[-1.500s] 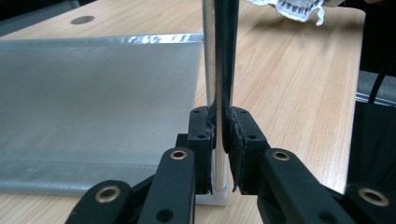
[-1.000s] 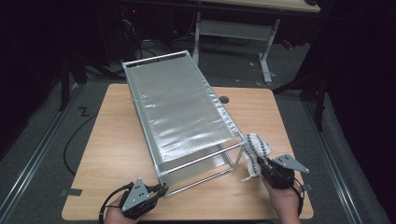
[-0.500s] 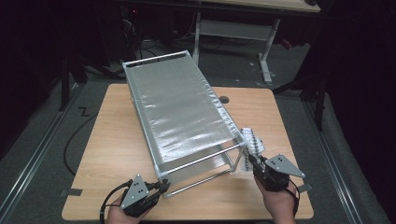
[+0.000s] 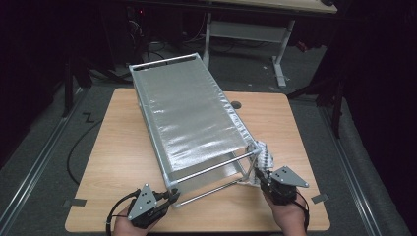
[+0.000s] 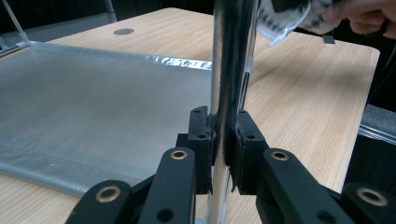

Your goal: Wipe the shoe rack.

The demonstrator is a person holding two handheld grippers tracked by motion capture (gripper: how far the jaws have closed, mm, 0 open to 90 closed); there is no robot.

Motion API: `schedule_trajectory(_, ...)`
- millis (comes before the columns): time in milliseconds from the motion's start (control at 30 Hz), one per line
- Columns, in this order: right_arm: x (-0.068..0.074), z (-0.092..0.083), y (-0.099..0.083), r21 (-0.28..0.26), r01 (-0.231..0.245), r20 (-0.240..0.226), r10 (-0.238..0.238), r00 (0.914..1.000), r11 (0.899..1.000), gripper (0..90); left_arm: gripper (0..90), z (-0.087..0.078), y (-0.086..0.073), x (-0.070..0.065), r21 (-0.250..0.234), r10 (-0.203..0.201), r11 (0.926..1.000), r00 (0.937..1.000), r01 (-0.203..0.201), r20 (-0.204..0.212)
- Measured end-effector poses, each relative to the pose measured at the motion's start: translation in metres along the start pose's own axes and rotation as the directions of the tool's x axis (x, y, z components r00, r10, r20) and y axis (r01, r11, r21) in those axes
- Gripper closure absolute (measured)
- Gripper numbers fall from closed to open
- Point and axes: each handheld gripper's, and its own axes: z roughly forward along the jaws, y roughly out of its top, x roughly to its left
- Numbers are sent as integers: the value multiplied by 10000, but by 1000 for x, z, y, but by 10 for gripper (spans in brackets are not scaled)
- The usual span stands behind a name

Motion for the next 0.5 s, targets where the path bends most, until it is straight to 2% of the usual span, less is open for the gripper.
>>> schedule_trajectory(233, -1, 21, -19, 982, -196, -336, 230, 9992, 9950, 771, 804, 0, 0, 0, 23, 48, 10000, 10000, -48, -3)
schedule_trajectory(333, -1, 33, -31, 1640, -176, -473, 257, 9985, 9863, 771, 804, 0, 0, 0, 15, 55, 10000, 10000, -55, -25)
schedule_trajectory(400, -2, 40, -39, 2055, -297, -632, 435, 9971, 9782, 771, 804, 0, 0, 0, 17, 18, 10000, 10000, -18, -4)
schedule_trajectory(500, -4, 43, -42, 2155, -440, -743, 613, 9954, 9755, 772, 805, 0, 0, 0, -20, 5, 10000, 10000, -5, 25)
